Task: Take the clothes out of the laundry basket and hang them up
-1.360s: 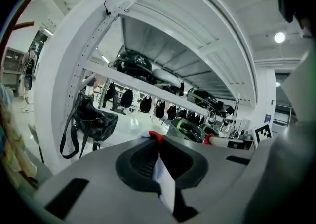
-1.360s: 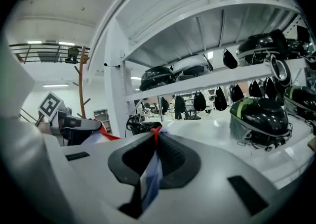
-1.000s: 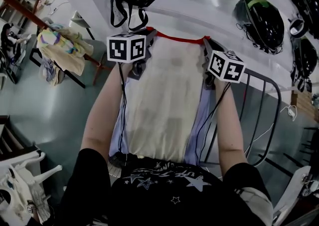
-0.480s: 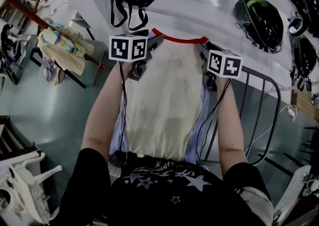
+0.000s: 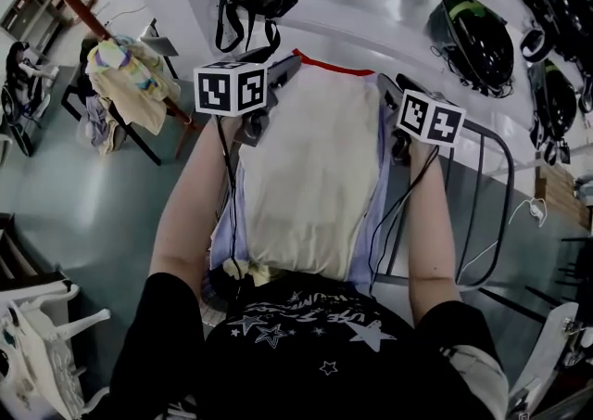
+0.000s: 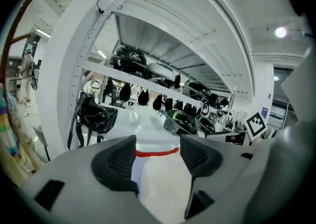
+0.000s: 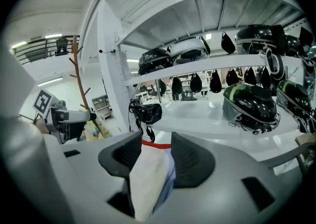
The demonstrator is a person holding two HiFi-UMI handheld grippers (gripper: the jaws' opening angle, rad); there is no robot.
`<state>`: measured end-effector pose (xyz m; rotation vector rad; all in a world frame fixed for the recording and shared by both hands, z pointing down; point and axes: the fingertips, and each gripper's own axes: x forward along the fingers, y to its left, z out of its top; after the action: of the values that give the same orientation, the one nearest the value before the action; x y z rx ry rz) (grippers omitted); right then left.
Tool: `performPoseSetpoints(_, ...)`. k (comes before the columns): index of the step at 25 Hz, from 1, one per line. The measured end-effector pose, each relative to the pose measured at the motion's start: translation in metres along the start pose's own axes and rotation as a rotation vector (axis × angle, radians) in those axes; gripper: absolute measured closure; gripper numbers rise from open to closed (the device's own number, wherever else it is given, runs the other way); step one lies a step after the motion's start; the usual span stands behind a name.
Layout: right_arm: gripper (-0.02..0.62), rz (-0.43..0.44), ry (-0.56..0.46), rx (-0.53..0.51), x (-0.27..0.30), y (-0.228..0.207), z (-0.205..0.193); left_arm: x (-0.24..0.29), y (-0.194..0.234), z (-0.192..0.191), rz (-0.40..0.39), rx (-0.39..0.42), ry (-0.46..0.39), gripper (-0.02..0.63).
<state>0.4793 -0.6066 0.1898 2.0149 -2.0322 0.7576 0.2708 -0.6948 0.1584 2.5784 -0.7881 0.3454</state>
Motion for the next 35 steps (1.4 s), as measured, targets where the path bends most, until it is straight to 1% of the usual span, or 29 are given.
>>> performPoseSetpoints(2,0.4,0.002,-0.041,-0.012,-0.022,0.014,0.007,-0.025,-0.011,0.006,0.012,0.04,-0.039,0.321)
performPoseSetpoints(5,0.408,0.008,-0.101,-0.026,-0.058,0.039,0.011,-0.063,-0.033,0.012,0.008,0.11,-0.094,0.334)
performPoseSetpoints(8,0.425,0.012,-0.154,-0.038,-0.091,0.065,0.008,-0.104,-0.053,0.017,0.017,0.169,-0.16,0.385)
performPoseSetpoints(11,0.453,0.007,-0.206,-0.051,-0.124,0.09,0.001,-0.144,-0.073,0.013,0.014,0.217,-0.201,0.416)
performPoseSetpoints(13,0.463,-0.001,-0.232,-0.053,-0.145,0.108,-0.008,-0.172,-0.082,0.005,0.008,0.225,-0.222,0.442)
performPoseSetpoints(18,0.514,-0.03,-0.277,-0.043,-0.192,0.145,-0.038,-0.243,-0.092,-0.023,0.013,0.208,-0.266,0.487)
performPoseSetpoints(21,0.535,-0.034,-0.282,-0.035,-0.217,0.167,-0.064,-0.28,-0.093,-0.049,0.021,0.197,-0.264,0.501)
performPoseSetpoints(26,0.574,-0.03,-0.278,-0.037,-0.244,0.201,-0.116,-0.323,-0.083,-0.102,0.065,0.176,-0.242,0.536)
performPoseSetpoints(28,0.58,-0.022,-0.279,-0.048,-0.252,0.212,-0.136,-0.334,-0.083,-0.124,0.082,0.176,-0.226,0.545)
performPoseSetpoints(31,0.583,0.003,-0.278,-0.065,-0.257,0.225,-0.158,-0.346,-0.084,-0.154,0.112,0.198,-0.195,0.554)
performPoseSetpoints(35,0.583,0.045,-0.256,-0.101,-0.258,0.243,-0.188,-0.358,-0.083,-0.199,0.15,0.209,-0.135,0.554)
